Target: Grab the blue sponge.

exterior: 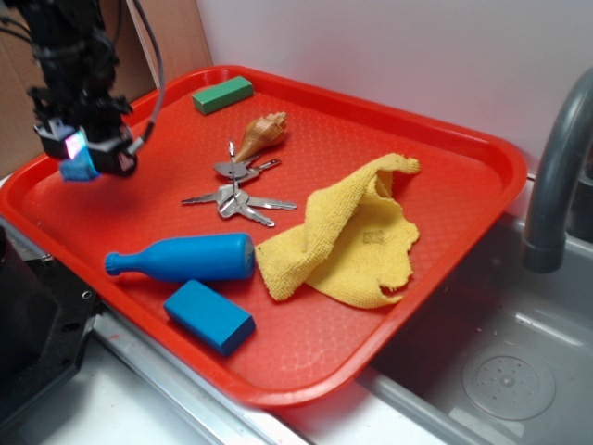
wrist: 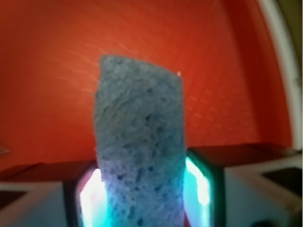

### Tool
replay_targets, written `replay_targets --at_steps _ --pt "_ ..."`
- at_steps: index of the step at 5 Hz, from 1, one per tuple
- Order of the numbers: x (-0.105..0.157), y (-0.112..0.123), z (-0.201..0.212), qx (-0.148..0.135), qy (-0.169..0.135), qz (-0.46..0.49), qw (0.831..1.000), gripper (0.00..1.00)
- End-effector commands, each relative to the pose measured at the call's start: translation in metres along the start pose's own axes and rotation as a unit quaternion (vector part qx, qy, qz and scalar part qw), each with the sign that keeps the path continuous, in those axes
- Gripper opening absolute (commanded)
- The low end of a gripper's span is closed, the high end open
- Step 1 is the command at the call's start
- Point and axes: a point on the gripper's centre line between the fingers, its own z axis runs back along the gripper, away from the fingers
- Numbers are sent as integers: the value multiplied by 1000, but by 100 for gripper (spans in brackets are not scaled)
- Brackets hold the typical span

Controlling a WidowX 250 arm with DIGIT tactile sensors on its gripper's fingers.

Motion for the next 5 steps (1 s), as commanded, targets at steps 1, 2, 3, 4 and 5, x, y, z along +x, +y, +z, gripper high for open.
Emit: replay_targets --at_steps 1,2,3,4,5 --pt "-4 -45 108 41 -48 16 998 0" --pt "-11 -72 134 16 -77 -36 996 0" --pt "-5 -90 143 -4 -71 -66 995 0" --pt "3 -90 140 -10 -68 -70 995 0" --pt "5 -87 138 -17 -63 -79 995 0"
